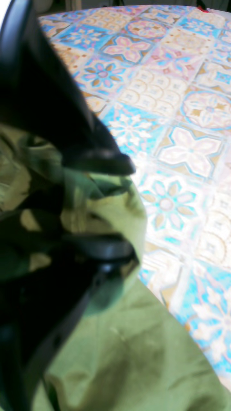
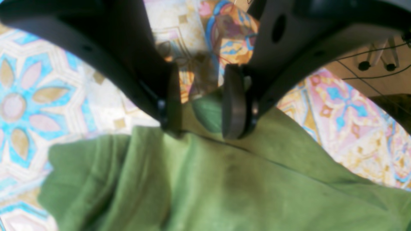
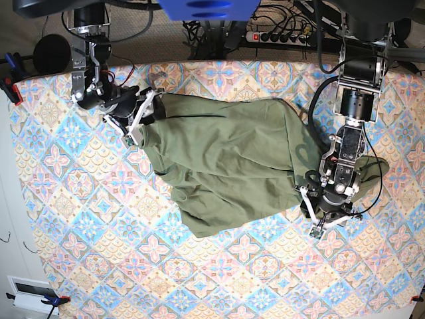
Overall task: Layout the t-shirt on the table in an organized manner, then fold the t-shirt properly
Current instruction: 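Move the left gripper to the shirt's other end and grasp it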
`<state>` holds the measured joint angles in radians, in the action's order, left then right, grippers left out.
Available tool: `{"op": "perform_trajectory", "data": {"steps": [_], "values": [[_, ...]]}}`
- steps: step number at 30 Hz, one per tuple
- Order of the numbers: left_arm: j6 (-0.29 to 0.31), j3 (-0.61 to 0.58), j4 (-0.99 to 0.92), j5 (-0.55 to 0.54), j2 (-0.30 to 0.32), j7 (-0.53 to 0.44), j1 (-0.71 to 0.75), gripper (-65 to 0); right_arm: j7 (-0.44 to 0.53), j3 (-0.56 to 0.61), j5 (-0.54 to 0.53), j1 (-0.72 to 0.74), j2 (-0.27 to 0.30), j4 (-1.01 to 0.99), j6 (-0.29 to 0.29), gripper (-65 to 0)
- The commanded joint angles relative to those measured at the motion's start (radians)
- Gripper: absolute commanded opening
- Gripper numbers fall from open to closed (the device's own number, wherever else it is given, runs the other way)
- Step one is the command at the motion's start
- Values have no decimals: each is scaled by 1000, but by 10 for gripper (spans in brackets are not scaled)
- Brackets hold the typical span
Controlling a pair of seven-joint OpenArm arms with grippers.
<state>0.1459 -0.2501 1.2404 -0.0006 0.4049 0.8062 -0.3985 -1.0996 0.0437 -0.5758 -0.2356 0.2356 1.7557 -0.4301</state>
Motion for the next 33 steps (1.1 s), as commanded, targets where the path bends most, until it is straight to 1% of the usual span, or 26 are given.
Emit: {"op": "perform_trajectory", "data": {"steps": [1, 2, 4, 6, 8, 10, 13, 16, 18, 21, 23, 25, 28, 31, 33], "values": [[-9, 11, 16, 6, 12, -23, -29, -317, 16, -5, -13, 9, 9, 19, -3, -449], [-9, 22, 19, 6, 12, -23, -26, -306, 16, -5, -13, 9, 9, 19, -3, -449], [-9, 82, 19, 0, 12, -18, -20, -305, 16, -5, -13, 9, 9, 19, -3, -449], [-9, 177, 39, -8, 12, -18, 11, -305, 16, 2, -13, 9, 9, 19, -3, -449], [-9, 274, 118, -8, 12, -17, 63, -305, 16, 3, -13, 9, 9, 19, -3, -449], [-9, 360, 241, -8, 12, -17, 145, -305, 16, 3, -13, 9, 9, 19, -3, -449], [-9, 433, 401, -31, 1, -17, 255, -305, 16, 5, -13, 9, 9, 19, -3, -449], [-9, 515, 533, -88, -2, -17, 356, -305, 16, 5, -13, 9, 8, 19, -3, -449], [-9, 541, 597, -138, -2, -6, 418, -305, 16, 5, -13, 9, 8, 19, -3, -449], [-7, 564, 654, -197, -1, 78, 477, -305, 16, 5, -13, 9, 8, 17, -3, -449], [-6, 593, 666, -227, -1, 114, 520, -305, 16, 5, -13, 9, 8, 19, -3, -449], [-6, 619, 666, -263, -2, 106, 568, -305, 16, 5, -13, 9, 8, 19, -3, -449], [-6, 622, 646, -290, -2, 98, 605, -305, 16, 5, -13, 9, 8, 19, -3, -449], [-6, 627, 577, -324, -22, 98, 611, -305, 16, 5, -13, 9, 6, 19, -3, -449], [-6, 636, 530, -345, -24, 86, 608, -305, 16, 5, -13, 9, 6, 19, -3, -449]]}}
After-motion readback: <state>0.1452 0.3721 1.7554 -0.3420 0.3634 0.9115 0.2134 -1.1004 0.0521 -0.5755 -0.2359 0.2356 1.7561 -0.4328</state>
